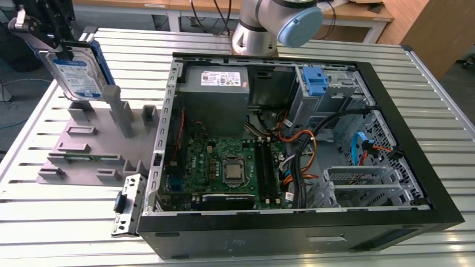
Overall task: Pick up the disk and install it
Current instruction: 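Pick up the disk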
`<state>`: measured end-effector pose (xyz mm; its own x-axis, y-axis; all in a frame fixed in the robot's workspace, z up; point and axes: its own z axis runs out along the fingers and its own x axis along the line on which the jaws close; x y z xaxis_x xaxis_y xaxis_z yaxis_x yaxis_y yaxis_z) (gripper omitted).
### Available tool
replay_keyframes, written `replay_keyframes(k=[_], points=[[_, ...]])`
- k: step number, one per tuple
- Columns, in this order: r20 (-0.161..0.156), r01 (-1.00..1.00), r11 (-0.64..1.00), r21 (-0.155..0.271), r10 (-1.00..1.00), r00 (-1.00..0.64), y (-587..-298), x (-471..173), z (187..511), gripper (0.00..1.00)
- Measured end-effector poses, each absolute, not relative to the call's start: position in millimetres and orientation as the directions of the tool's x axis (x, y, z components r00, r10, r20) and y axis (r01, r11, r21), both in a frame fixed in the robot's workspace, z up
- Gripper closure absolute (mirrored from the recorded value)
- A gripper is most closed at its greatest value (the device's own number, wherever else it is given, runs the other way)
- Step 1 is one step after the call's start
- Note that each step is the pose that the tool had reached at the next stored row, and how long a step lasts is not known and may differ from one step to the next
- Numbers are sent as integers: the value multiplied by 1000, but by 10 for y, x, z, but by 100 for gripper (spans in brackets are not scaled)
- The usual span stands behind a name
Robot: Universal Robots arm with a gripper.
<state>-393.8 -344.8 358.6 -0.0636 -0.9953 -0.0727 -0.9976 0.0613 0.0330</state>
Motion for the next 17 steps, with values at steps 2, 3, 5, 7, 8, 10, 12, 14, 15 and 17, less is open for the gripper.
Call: replay_keyframes(k=[2,3,5,7,8,10,12,14,15,17], points=[[-73,-998,61,33,-995,-64,-3448,-3938,3633,65],[-73,-998,61,33,-995,-64,-3448,-3938,3649,65],[-73,-998,61,33,-995,-64,-3448,-3938,3666,65],[-73,-998,61,33,-995,-64,-3448,-3938,3668,65],[-73,-998,61,33,-995,-64,-3448,-3938,3669,65],[-73,-998,61,33,-995,-64,-3448,-3938,3671,65],[-73,-998,61,33,-995,-64,-3448,-3938,3671,65],[-73,-998,61,33,-995,-64,-3448,-3938,3671,65],[-73,-998,61,33,-995,-64,-3448,-3938,3672,65],[-72,-998,61,33,-995,-64,-3448,-3938,3681,65]])
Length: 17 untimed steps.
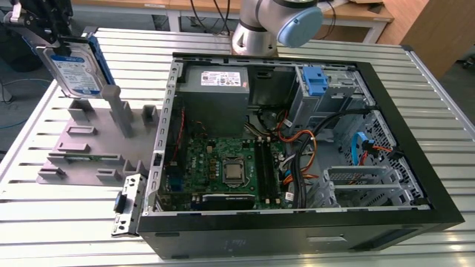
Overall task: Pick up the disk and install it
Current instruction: 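Pick up the disk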
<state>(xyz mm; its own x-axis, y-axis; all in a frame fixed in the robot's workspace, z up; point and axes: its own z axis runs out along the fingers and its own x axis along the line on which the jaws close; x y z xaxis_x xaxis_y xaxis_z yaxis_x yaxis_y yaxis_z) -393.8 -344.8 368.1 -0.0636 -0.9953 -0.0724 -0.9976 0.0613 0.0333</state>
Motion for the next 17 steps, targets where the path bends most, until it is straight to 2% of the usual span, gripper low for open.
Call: replay_keyframes(k=[17], points=[[-71,-998,61,33,-995,-64,-3448,-3938,3773,65]])
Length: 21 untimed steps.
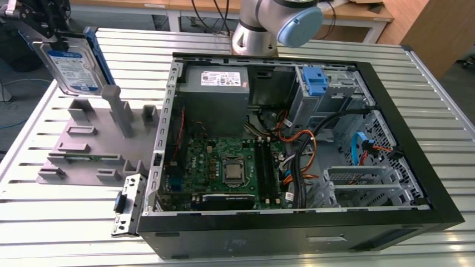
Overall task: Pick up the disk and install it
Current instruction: 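Pick up the disk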
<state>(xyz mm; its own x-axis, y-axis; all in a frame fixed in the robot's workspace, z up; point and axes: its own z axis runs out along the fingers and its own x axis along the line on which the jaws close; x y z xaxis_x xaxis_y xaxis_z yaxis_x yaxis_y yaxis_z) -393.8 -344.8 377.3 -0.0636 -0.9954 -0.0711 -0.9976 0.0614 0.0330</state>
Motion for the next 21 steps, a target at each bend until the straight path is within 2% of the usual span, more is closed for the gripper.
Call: replay_keyframes(k=[21], points=[[-72,-998,61,33,-995,-64,-3448,-3938,3874,65]])
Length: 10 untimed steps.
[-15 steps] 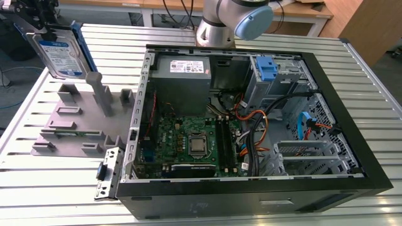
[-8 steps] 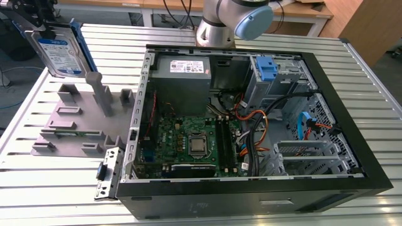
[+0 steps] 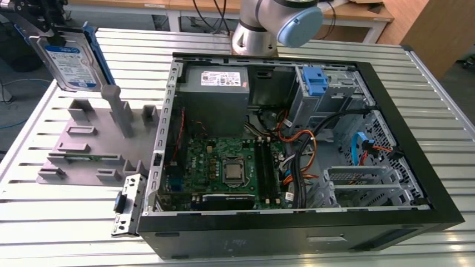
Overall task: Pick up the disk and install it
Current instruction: 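Pick up the disk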
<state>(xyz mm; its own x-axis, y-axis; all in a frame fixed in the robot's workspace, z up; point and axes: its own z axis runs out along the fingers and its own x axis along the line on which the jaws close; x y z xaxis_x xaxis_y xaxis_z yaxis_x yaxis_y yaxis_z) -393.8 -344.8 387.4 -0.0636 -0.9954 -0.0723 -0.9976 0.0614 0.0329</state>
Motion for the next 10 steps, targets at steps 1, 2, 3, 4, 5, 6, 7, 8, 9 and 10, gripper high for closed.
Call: replay_keyframes(k=[1,2,3,4,5,6,7,8,9,10], points=[[-72,-998,61,33,-995,-64,-3448,-3938,3874,65],[-73,-998,61,33,-995,-64,-3448,-3938,3875,65],[-72,-998,61,33,-995,-64,-3448,-3939,3880,65],[-73,-998,61,33,-995,-64,-3448,-3939,3887,65],[-73,-998,61,33,-995,-64,-3448,-3938,3898,65],[-72,-998,61,33,-995,-64,-3448,-3938,3910,65],[-73,-998,61,33,-995,-64,-3448,-3938,3919,65],[-73,-998,61,33,-995,-64,-3448,-3938,3926,65],[-73,-998,61,33,-995,-64,-3448,-3938,3928,65],[-73,-998,61,33,-995,-64,-3448,-3938,3929,65]])
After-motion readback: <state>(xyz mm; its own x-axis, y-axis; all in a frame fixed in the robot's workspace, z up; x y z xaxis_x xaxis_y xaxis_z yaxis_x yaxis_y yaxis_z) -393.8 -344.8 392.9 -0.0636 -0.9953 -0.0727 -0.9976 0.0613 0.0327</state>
